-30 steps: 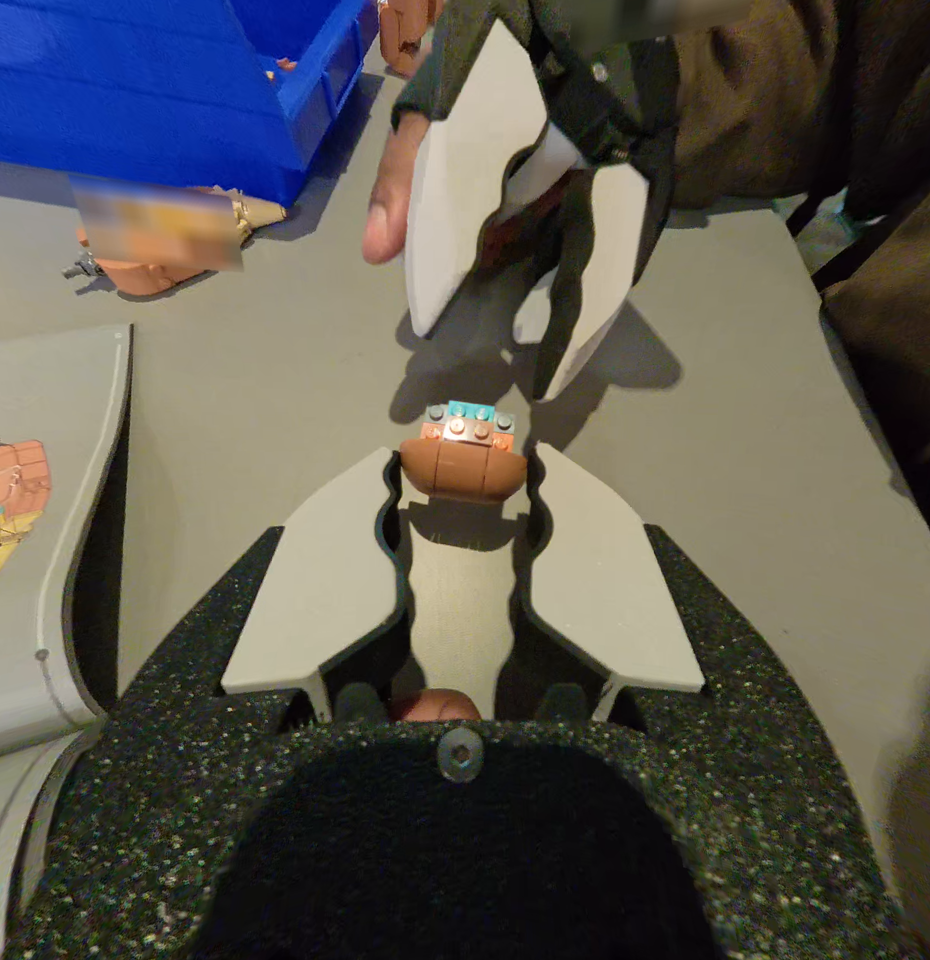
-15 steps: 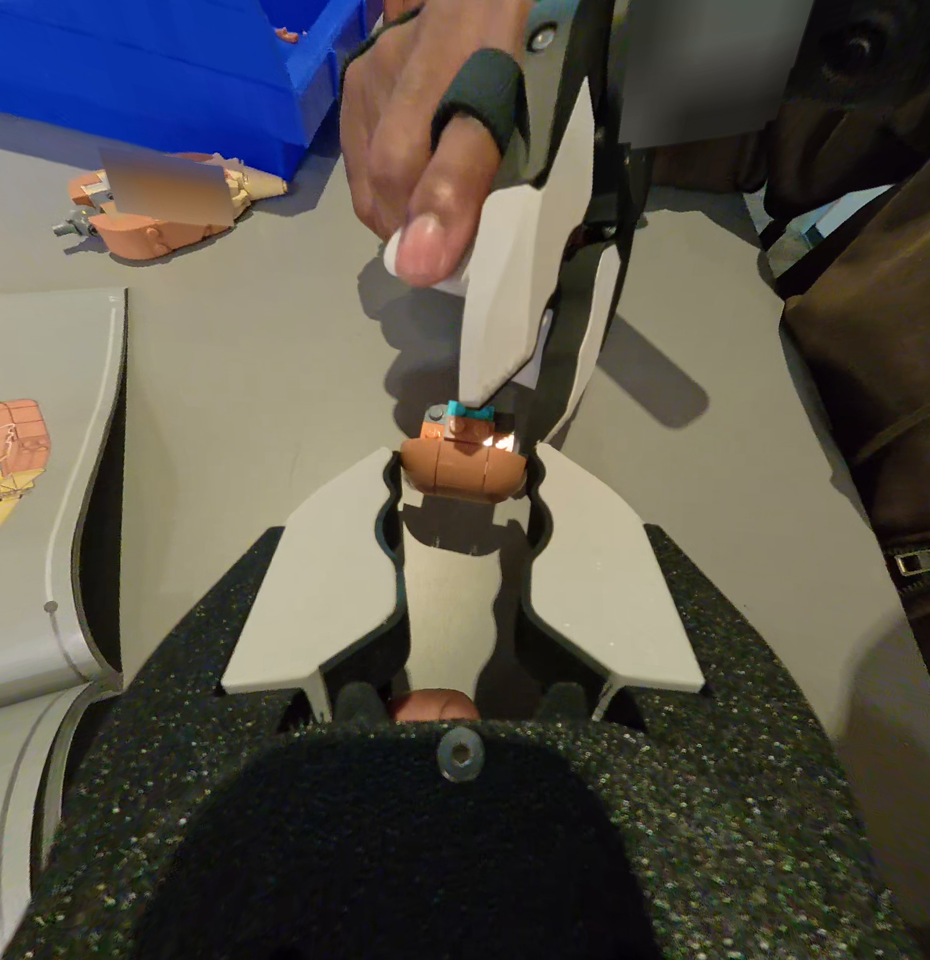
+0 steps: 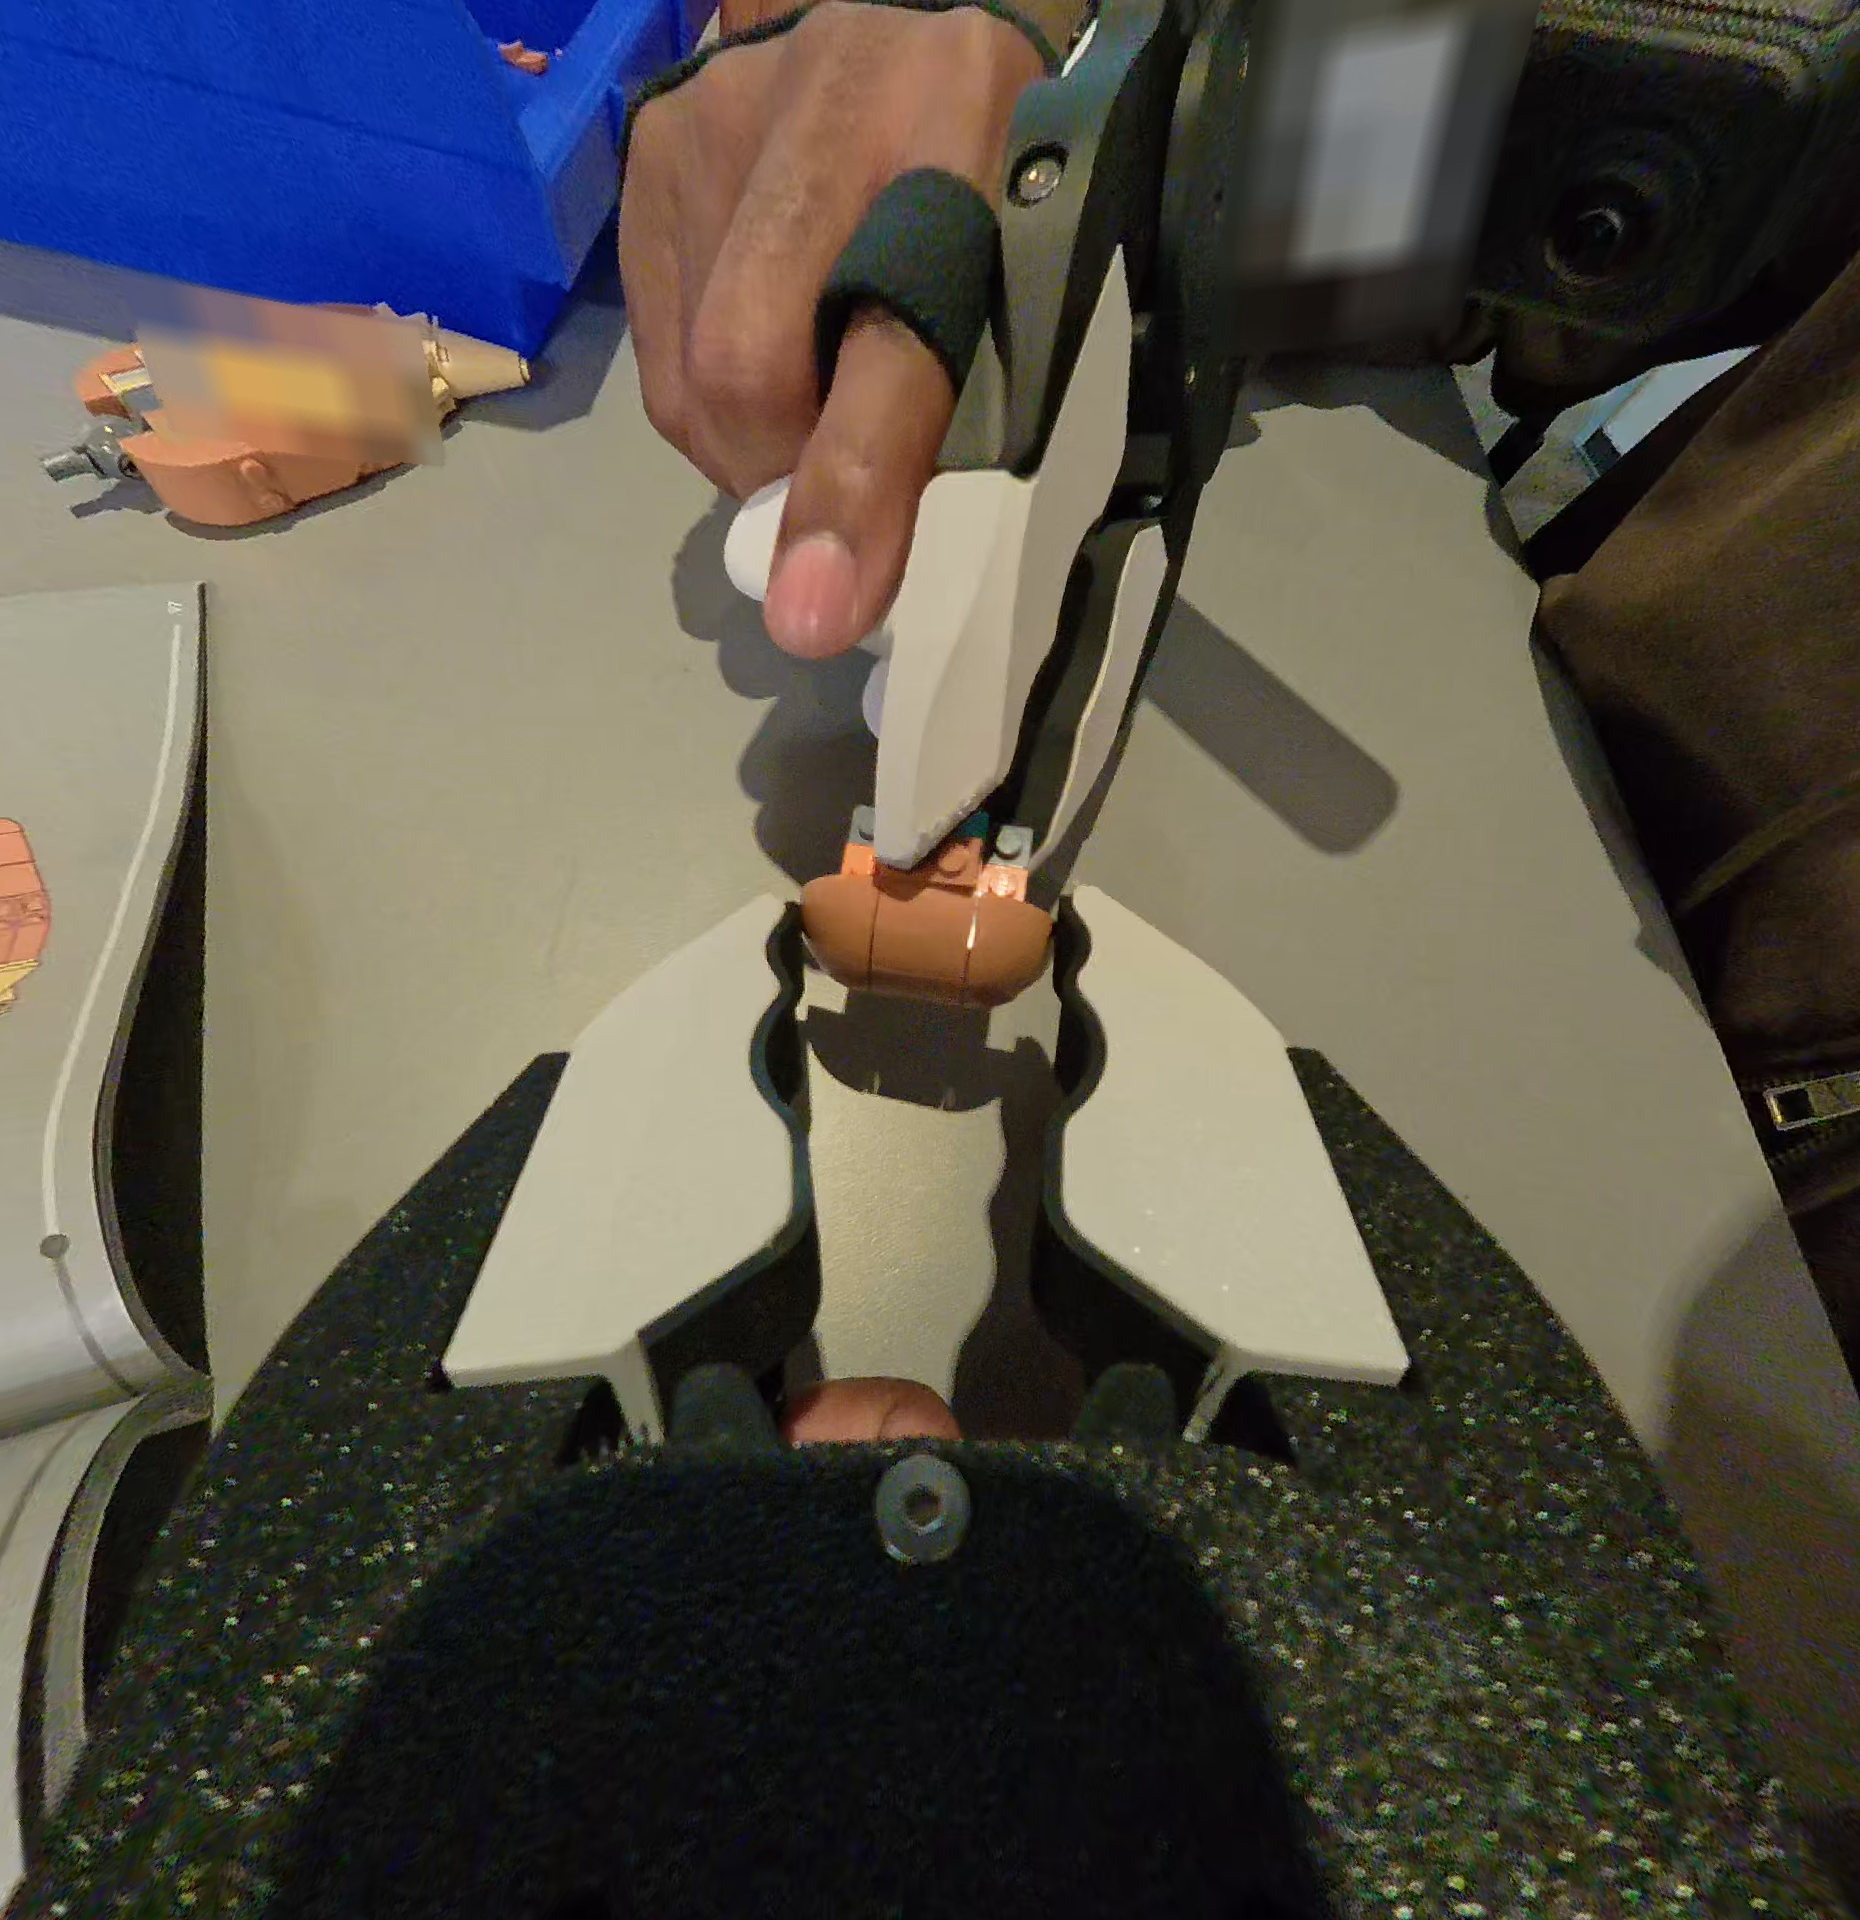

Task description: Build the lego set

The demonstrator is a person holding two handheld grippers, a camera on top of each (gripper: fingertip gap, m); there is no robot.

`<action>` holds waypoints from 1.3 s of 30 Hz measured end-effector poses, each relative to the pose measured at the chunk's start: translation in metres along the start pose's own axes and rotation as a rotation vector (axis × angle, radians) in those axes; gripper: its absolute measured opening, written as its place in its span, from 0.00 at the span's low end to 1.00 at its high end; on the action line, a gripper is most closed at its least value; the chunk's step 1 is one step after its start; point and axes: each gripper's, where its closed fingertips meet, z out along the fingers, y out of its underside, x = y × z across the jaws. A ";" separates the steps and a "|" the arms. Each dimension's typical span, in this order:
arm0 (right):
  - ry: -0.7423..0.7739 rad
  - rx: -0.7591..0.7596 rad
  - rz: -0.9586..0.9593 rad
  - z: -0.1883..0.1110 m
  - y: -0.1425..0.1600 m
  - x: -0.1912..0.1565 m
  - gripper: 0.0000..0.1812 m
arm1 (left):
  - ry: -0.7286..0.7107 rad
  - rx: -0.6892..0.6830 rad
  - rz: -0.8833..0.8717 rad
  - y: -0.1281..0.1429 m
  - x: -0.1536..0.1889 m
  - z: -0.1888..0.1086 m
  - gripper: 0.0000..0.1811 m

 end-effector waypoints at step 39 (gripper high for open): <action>0.032 0.019 0.041 -0.003 -0.005 0.007 0.11 | 0.120 0.147 -0.117 -0.014 0.005 -0.004 0.20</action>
